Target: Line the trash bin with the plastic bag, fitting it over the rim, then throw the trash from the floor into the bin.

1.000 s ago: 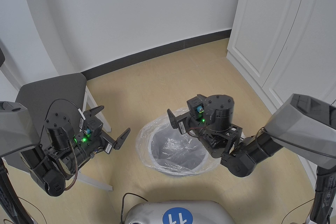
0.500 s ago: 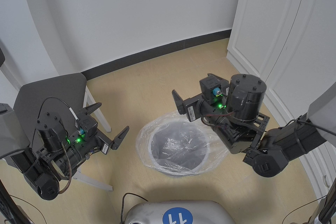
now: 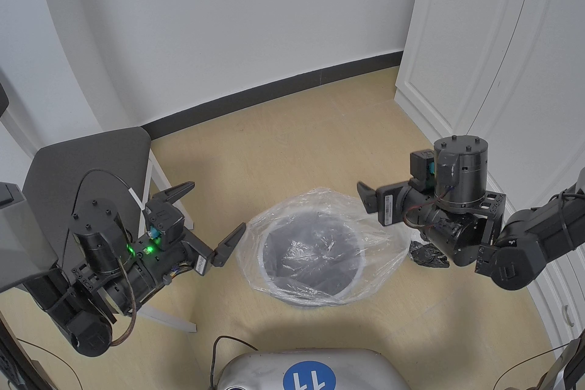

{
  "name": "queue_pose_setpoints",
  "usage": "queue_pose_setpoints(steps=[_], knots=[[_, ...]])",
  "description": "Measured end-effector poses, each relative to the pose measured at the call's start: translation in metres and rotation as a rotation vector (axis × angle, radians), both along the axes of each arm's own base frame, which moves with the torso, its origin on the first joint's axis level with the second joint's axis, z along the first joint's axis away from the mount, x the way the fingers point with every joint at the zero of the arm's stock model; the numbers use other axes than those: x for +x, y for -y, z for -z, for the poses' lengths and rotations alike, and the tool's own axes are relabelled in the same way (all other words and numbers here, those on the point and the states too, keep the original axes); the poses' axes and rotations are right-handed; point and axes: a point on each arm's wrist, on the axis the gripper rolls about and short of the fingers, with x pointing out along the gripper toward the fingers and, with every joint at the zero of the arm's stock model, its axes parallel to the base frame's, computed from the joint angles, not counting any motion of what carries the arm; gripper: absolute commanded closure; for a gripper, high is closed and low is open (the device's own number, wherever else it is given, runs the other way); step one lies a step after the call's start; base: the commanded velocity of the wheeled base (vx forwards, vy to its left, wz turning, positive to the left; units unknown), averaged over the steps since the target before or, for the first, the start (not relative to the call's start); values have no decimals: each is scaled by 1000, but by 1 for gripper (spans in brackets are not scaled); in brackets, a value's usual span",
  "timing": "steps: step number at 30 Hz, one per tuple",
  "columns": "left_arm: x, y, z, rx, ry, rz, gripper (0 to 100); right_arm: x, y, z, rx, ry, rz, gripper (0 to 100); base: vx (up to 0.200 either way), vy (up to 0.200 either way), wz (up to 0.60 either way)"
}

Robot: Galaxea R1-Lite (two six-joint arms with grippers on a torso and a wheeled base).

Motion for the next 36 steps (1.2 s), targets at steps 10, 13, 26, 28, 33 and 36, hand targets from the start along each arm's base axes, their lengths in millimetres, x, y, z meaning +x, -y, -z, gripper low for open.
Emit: queue_pose_setpoints(steps=[10,13,26,28,33,36], knots=[[31,56,14,-14,-107,-10,0,-1,33,-10,208,-200,7,0,0,0,0],[40,68,24,-17,-231,-24,0,3,38,-13,284,-195,7,0,0,0,0],[78,94,46,6,-287,-161,0,33,44,45,177,-316,50,0,0,0,0],[84,93,52,30,-282,-184,0,38,43,57,145,-330,60,0,0,0,0],[103,91,66,43,-266,-231,0,53,40,77,130,-288,74,0,0,0,0],[116,89,73,48,-259,-253,0,59,42,88,117,-291,85,0,0,0,0]])
